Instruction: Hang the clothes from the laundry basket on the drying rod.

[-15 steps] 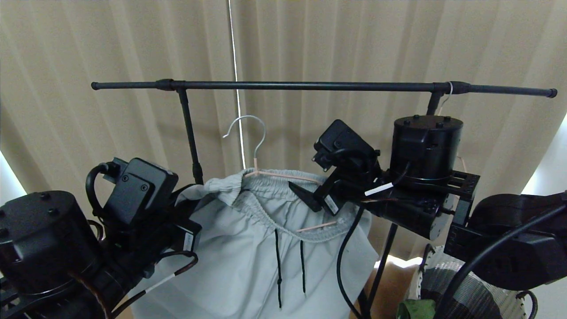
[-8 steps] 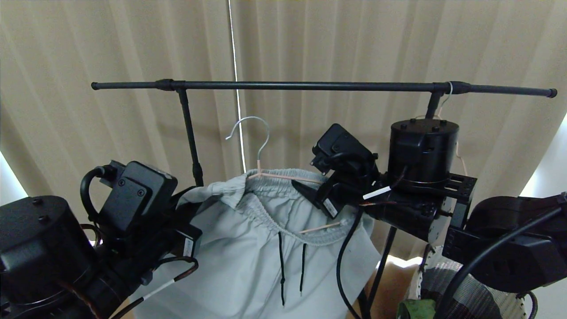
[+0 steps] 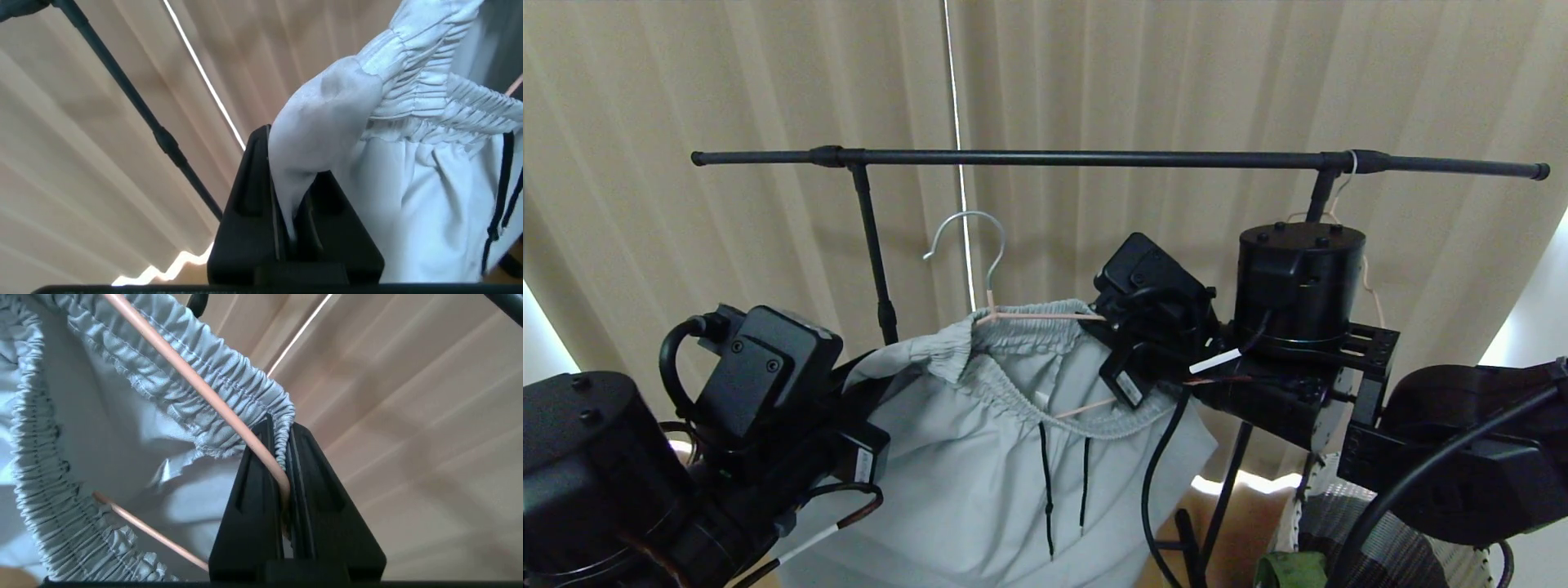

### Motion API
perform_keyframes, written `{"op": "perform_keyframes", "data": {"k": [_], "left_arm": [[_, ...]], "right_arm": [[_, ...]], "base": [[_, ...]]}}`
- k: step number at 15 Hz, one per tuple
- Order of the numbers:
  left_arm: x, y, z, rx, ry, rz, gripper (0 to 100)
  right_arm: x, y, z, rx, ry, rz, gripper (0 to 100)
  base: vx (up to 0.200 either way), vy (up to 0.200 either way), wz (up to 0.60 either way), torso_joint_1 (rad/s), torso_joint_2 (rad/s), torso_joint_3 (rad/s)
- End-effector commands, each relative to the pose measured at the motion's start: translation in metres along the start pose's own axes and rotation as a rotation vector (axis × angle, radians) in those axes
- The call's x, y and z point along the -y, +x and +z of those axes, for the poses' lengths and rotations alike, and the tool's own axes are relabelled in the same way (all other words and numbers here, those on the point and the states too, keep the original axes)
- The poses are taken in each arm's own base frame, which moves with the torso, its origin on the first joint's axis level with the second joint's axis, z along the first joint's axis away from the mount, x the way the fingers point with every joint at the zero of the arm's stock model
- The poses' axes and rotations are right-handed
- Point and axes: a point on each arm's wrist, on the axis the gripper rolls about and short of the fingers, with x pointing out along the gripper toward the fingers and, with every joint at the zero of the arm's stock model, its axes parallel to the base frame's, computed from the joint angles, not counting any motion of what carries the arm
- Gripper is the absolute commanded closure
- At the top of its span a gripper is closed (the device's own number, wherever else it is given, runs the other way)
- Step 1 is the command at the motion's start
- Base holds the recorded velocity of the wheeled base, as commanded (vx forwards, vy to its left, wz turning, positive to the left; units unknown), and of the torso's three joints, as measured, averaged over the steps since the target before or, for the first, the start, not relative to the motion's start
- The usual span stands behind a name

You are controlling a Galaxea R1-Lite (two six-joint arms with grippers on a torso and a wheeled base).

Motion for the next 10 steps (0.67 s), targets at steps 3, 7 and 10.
{"op": "perform_keyframes", "data": {"k": [3, 7, 10], "left_arm": [[-0.001, -0.003, -0.001, -0.001, -0.002, 0.002, 100], [-0.002, -0.005, 0.000, 0.008, -0.010, 0.003, 0], [-0.004, -0.017, -0.004, 0.033, -0.015, -0.069, 0]], "right_arm": [[0.001, -0.004, 0.001, 0.005, 0.002, -0.006, 100], [0.003, -0.008, 0.002, 0.009, 0.003, -0.010, 100], [0.010, -0.021, 0.000, -0.007, 0.007, -0.051, 100]], "base": [[0.000, 0.000, 0.00, 0.000, 0.00, 0.000], [0.000, 0.000, 0.00, 0.000, 0.00, 0.000], [0.000, 0.000, 0.00, 0.000, 0.00, 0.000]]}}
